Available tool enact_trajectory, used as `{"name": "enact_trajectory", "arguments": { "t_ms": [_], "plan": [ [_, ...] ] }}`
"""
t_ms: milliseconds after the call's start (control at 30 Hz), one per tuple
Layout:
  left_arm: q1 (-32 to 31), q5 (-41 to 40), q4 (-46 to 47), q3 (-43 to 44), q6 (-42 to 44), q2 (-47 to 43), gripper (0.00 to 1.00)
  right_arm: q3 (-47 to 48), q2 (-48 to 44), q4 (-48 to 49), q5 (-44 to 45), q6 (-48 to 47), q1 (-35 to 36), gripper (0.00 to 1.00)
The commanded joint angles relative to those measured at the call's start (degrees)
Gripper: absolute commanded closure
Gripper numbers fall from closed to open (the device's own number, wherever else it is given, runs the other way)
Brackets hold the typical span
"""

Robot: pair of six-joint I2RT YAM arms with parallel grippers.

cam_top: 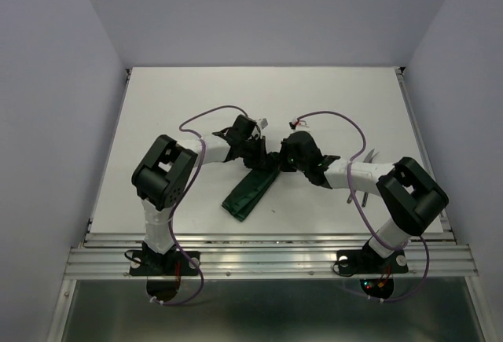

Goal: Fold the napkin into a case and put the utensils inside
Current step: Stuff the top corner of the smaller-rectangle-folded napkin into the folded napkin.

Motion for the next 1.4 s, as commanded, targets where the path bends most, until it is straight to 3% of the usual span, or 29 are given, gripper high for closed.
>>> {"name": "enact_trajectory", "arguments": {
  "t_ms": [0, 667, 1367],
  "plan": [
    [0.0, 0.0, 1.1, -0.2, 0.8, 0.5, 1.00, 2.3, 0.5, 2.3, -1.7, -0.4, 0.0, 0.93],
    [-1.2, 2.9, 3.5, 2.3, 0.0, 6.0, 1.00, 2.8, 2.1, 3.2, -3.1, 1.0, 0.0, 0.92],
    [-1.4, 0.9, -3.9, 2.5, 1.4, -6.5, 1.00, 5.3, 8.8, -1.0, -0.7, 3.4, 0.0, 0.90]
  ]
}}
